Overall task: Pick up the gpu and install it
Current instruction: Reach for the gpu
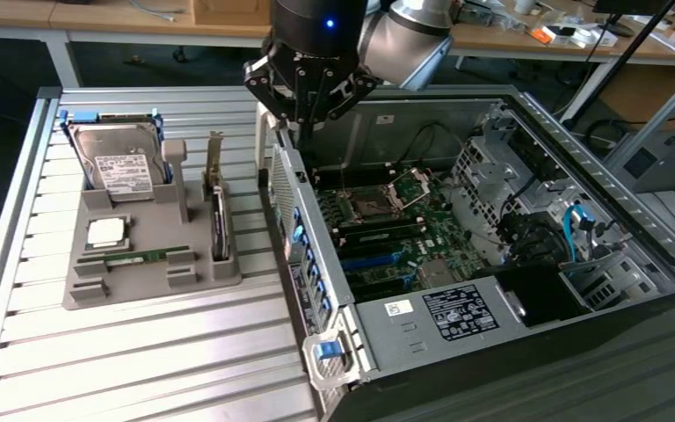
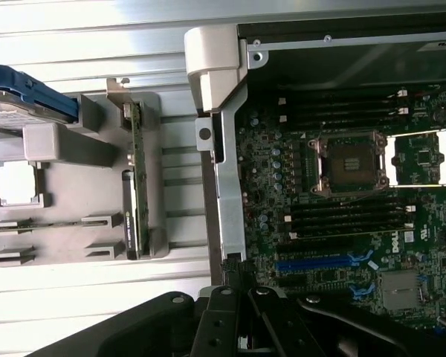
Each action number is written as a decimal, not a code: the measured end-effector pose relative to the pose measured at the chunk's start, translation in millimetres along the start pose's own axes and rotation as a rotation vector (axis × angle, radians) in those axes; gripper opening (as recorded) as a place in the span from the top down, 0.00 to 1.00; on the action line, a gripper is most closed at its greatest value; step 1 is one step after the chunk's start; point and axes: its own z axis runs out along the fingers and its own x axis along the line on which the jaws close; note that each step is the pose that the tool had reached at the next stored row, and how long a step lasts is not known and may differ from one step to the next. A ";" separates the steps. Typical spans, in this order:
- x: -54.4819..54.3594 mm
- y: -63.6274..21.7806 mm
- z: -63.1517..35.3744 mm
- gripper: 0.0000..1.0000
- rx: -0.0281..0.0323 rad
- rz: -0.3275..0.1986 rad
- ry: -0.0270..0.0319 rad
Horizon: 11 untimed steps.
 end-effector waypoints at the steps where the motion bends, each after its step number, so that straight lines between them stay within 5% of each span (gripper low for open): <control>1: 0.4 0.0 0.0 0.89 0.0000 0.000 0.0000; 11: 4.8 -0.4 -0.2 0.89 0.0001 0.000 0.0000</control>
